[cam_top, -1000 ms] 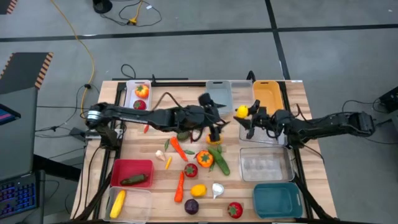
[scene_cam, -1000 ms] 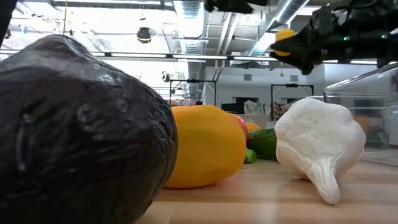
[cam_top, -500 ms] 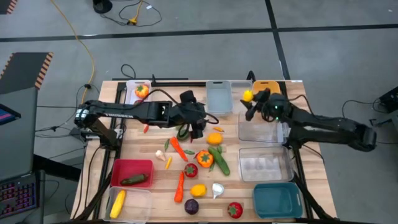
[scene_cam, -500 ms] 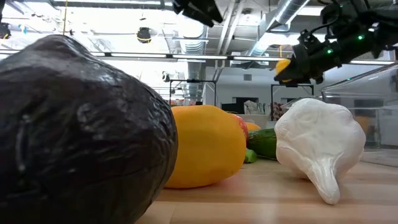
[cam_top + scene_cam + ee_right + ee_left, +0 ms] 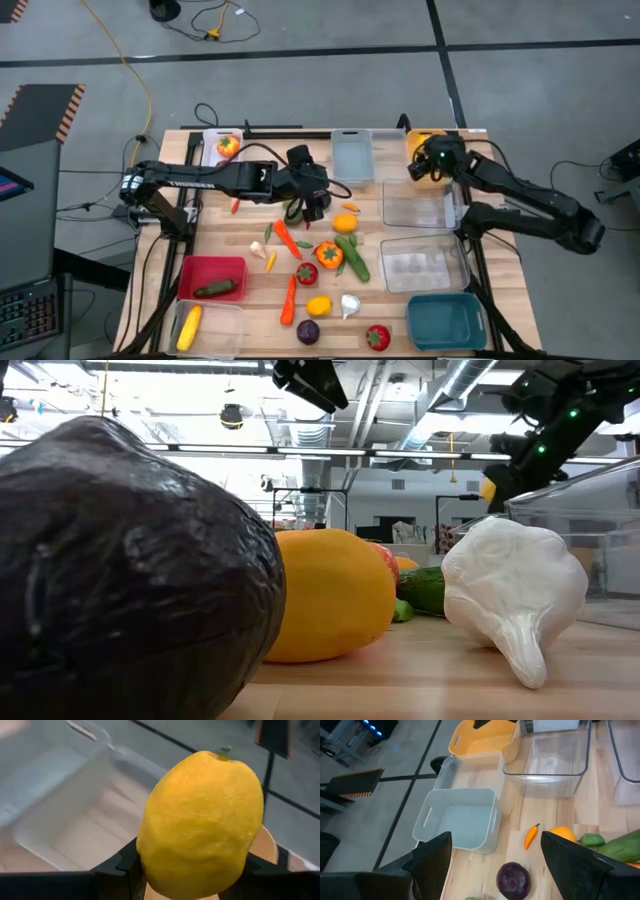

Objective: Sort produce into baskets
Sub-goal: Put the left yellow lemon into the yellow bin

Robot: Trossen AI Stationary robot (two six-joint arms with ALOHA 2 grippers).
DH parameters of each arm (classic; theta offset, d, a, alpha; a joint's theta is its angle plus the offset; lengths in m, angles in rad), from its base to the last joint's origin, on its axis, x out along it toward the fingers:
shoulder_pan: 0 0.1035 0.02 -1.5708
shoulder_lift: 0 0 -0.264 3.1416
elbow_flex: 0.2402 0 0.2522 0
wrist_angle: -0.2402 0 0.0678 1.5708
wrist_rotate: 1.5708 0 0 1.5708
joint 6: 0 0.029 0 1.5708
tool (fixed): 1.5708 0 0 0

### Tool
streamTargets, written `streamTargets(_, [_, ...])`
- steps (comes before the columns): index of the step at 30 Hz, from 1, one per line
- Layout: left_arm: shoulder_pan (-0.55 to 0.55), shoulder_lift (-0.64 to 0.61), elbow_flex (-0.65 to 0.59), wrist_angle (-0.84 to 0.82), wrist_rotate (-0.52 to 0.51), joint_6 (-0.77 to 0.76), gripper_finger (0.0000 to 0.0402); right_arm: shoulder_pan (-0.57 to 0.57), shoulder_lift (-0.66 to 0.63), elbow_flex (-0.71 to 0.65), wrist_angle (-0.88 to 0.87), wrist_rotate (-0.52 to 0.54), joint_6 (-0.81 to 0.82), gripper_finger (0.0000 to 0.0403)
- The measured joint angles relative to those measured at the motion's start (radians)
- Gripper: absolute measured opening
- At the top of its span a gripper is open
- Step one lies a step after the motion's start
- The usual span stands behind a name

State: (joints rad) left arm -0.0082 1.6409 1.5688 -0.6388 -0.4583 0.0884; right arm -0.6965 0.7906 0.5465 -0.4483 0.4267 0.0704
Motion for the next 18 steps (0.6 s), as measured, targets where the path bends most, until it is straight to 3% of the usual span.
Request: streamTargets(18, [0.0,0.0,0.0,-0.001,0.054,-0.004,0.0292,-0.121,0.0,0.0,-0.099,-0.004,0.001,0.0253])
